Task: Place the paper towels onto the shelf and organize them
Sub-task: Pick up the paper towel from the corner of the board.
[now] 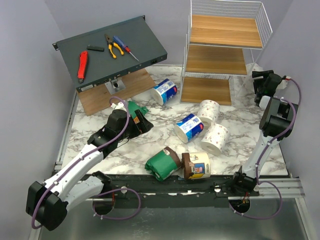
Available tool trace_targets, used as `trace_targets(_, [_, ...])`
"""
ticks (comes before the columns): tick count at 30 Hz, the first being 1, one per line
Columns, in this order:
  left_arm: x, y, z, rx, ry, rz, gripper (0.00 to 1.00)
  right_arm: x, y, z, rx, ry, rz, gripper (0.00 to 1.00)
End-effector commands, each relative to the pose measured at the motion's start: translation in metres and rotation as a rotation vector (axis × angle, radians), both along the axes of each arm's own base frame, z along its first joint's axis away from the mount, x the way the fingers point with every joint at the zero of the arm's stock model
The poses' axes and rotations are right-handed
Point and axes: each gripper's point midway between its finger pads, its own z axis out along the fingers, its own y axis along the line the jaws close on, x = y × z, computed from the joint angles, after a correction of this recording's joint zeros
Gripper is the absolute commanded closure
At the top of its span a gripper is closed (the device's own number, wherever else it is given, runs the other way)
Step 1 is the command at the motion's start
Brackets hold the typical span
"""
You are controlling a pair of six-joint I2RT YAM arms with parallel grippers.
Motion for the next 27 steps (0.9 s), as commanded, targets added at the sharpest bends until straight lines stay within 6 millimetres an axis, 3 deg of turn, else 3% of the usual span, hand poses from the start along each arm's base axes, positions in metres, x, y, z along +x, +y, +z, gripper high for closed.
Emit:
trace_targets(1, [0.005,-0.001,0.0,-0.005,-0.015,0.015,0.02,0.002,-0.002,-0.019,-0.012,0.049,0.019,0.19])
trace_targets(11, [0.006,-0.005,-0.005,-0.003,0.005,0.001,0.01,0.0,-0.01,-0.026,-0.05,0.096,-0.003,0.15])
trace_targets(27, [0.016,-0.01,-0.007,0.016,0.021,0.004,0.01,0.019,-0.009,-0.023,-0.082,0.038,0.043,0.31])
